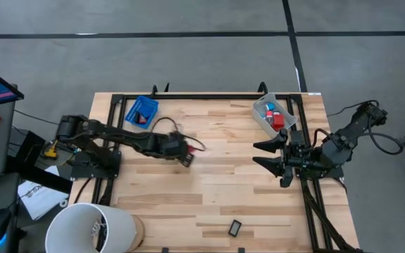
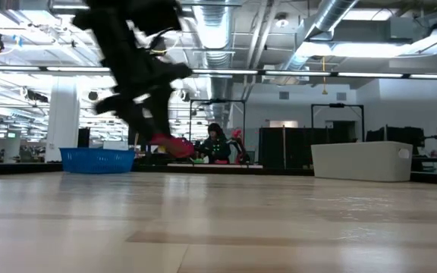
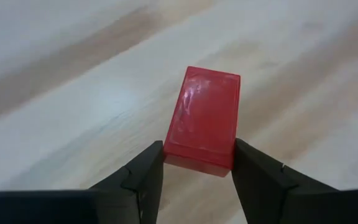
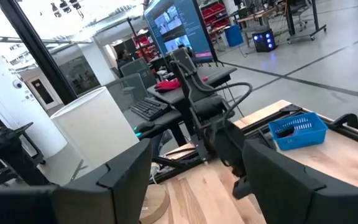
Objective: Pick & Place Office items
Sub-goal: Put the red clock into the blue bin
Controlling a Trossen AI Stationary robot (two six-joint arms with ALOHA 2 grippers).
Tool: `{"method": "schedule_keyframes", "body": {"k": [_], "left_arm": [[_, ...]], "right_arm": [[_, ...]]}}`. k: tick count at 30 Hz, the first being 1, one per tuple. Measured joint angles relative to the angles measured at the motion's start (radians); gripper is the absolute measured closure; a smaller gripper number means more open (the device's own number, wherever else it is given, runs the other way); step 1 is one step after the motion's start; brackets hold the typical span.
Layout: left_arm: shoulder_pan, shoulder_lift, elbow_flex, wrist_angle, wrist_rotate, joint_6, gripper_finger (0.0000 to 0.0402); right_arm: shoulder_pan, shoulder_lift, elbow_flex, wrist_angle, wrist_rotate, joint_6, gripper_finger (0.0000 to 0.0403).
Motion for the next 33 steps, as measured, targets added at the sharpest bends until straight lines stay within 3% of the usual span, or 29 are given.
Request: {"method": "schedule_keyframes", "body": {"k": [10, 14, 20, 25, 33], "left_arm": [[0.011, -0.284, -0.33, 0.0, -0.216, -0.617, 0.0239], [0.025, -0.43, -0.423, 0.037, -0.311, -0.749, 0.0248], [0.102, -0.599, -0.455, 0.062, -0.413, -0.726, 0.0241], [0.235, -0.661, -0.456, 0.067, -0.439, -0.638, 0.0246], [0.478, -0.671, -0.456, 0.073, -0.381, -0.566, 0.0246]], "right_arm": [[-0.004, -0.007, 0.0, -0.007, 0.0, -0.027, 0.0158], [-0.015, -0.018, 0.0, -0.011, 0.0, -0.042, 0.0158], [-0.033, -0.031, 0.0, -0.012, 0.0, -0.071, 0.0158], [-0.047, -0.039, 0.0, -0.015, 0.0, -0.093, 0.0158], [-0.048, -0.048, 0.0, -0.015, 0.0, -0.102, 0.0158]]}}
